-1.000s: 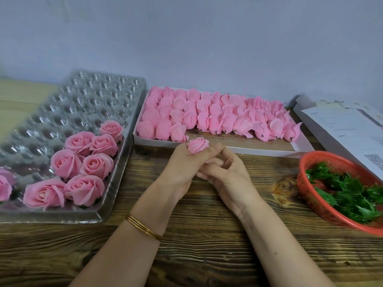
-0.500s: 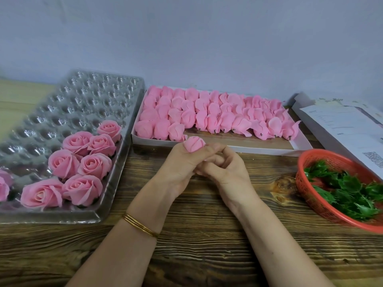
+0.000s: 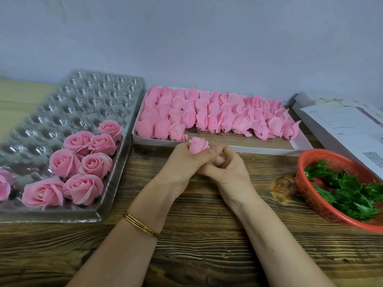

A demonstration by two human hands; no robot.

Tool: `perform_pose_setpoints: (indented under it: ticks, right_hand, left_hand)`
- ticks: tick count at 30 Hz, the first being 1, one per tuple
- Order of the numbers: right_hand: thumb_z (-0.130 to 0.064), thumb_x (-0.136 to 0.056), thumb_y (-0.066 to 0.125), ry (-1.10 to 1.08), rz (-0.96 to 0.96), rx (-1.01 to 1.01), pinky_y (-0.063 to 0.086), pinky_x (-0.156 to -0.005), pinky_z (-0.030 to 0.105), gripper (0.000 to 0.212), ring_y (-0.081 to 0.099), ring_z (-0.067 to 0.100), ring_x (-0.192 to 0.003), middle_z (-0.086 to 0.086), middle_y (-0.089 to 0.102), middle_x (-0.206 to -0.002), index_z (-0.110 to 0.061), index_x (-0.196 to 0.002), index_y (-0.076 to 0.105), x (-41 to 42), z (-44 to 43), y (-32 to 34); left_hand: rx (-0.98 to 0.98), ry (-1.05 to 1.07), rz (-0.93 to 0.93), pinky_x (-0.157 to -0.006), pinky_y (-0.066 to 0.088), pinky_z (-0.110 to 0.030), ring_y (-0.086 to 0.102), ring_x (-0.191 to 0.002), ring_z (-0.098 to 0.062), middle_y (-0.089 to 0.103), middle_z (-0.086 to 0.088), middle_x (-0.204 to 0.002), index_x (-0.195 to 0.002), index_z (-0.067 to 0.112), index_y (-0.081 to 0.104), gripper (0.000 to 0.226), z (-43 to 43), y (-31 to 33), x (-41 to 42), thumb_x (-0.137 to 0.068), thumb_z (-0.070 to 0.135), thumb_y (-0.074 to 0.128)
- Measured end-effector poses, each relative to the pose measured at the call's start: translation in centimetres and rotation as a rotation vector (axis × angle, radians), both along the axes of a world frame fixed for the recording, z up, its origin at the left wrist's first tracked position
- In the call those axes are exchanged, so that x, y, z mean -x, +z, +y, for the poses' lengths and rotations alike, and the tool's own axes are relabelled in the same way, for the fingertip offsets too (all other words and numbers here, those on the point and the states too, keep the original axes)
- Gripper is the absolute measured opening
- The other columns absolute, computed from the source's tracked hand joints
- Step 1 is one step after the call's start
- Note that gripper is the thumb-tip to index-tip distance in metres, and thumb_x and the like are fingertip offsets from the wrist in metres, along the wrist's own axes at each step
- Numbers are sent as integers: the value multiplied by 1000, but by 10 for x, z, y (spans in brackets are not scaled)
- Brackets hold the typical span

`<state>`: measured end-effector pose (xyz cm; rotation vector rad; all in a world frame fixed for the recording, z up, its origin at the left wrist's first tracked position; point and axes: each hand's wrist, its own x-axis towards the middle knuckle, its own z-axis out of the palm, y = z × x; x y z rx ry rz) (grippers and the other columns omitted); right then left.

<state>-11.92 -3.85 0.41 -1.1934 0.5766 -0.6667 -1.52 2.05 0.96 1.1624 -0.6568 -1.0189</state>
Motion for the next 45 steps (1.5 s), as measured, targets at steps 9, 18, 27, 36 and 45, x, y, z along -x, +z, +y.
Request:
perform_pose_setpoints:
  ticks: [9, 18, 27, 36, 45]
  right_hand:
    - [-18, -72, 67, 109, -66, -296, 56, -88, 36, 56, 66, 24, -103, 16, 70, -116, -2, -125, 60, 3, -7, 11]
    - [-29, -72, 72, 24, 35, -230, 55, -62, 25, 44, 72, 15, -90, 9, 76, -97, -5, -109, 68, 0, -5, 10]
    - [-24, -69, 77, 4, 30, -222, 56, -65, 27, 42, 73, 17, -90, 10, 75, -93, -5, -105, 66, -1, -8, 6]
    - [-16, -77, 79, -5, 33, -235, 56, -63, 26, 39, 72, 16, -86, 8, 74, -91, -5, -110, 62, 0, -6, 5]
    - [18, -80, 41, 34, -40, -219, 59, -84, 38, 41, 68, 27, -93, 20, 68, -101, 6, -116, 56, 1, -4, 5]
  left_hand:
    - [-20, 25, -249, -66, 62, -35, 75, -78, -22, 77, -7, -82, -88, 20, 79, 11, 2, 1, 1, -86, 10, 75]
    - [-17, 8, -450, -72, 59, -28, 70, -79, -6, 75, 6, -80, -77, 36, 75, 27, 3, -3, 4, -83, 9, 75]
    - [-41, 36, -537, -71, 57, -27, 69, -76, -6, 74, 7, -78, -78, 32, 74, 12, 3, -1, 5, -77, 20, 72]
    - [-74, 67, -600, -74, 55, -51, 65, -76, -24, 68, -9, -75, -78, 11, 70, 7, 1, -2, 7, -84, 11, 69]
    - [-58, 204, -184, -66, 55, -28, 72, -74, -14, 76, -4, -77, -81, 13, 78, 9, -3, -3, 6, -85, 21, 77]
